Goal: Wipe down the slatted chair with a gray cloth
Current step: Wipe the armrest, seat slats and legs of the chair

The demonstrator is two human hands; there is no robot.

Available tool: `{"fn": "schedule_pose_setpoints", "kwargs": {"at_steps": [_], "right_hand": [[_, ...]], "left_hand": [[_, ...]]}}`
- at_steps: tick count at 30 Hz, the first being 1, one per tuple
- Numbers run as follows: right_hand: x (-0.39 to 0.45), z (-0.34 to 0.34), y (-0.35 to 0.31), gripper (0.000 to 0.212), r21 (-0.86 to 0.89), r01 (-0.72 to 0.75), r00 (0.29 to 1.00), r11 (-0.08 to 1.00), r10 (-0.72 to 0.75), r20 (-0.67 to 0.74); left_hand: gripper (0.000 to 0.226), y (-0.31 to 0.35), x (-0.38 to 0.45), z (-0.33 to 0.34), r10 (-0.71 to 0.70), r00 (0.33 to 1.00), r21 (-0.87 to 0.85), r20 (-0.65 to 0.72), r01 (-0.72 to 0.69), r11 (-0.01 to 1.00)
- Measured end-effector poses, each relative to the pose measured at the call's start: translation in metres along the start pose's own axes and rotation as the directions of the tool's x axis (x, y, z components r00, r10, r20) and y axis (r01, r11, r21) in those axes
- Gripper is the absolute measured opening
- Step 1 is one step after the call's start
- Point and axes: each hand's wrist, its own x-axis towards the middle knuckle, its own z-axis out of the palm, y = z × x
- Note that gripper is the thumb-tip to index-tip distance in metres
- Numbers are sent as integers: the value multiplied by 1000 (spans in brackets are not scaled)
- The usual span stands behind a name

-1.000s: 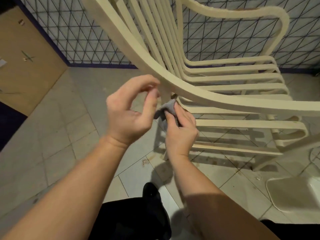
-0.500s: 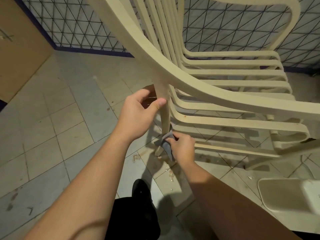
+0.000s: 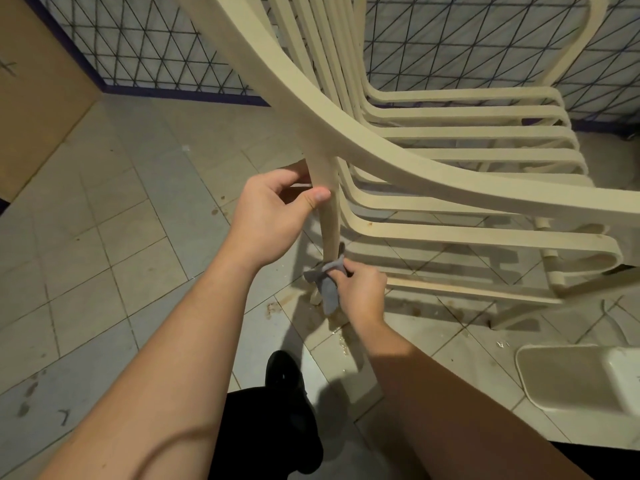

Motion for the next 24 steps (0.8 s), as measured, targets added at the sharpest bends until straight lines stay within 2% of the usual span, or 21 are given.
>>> {"fn": "schedule_pose_setpoints", "kwargs": {"at_steps": [2,6,8,10,13,15,16,18,20,22,24], "right_hand": [[1,-5,6,19,19,-29,998,999,28,49],[-14,-11,-22,20,190,138,978,972,-104,-182],[-19,-15,-45,29,256,310,924,916,-226,-310],[-18,-23,-66,27,226,466,840,855,-349,-415],[-13,-31,-82,19,172,557,763,813,-419,-493],[-16,-29,-76,21,178,544,780,820,-416,-468],[-17,-26,-68,21,191,495,823,848,-386,-417],[-14,-24,-46,17,165,324,928,932,-279,-247],[-13,-28,-29,16,102,201,976,974,-190,-108],[-19,-33,-33,21,139,237,967,962,-219,-131],[-26,-34,-55,30,227,384,905,895,-316,-284]], "left_hand": [[22,-3,1,-1,10,1000,-19,2,-10,1000],[18,-3,4,-3,13,999,-50,29,-12,999],[19,-2,3,-5,15,999,-62,51,-12,998],[18,-2,3,-7,14,997,-100,82,-6,995],[41,2,2,-9,-11,993,-287,117,44,957],[54,4,3,-8,-31,991,-419,127,82,904],[53,6,3,-7,-34,992,-452,122,86,888],[43,6,4,-4,-54,993,-477,109,100,873],[38,6,3,-2,-84,988,-512,128,138,848],[37,6,3,-4,-89,987,-539,136,149,829],[35,5,3,-7,-85,989,-552,119,137,822]]}}
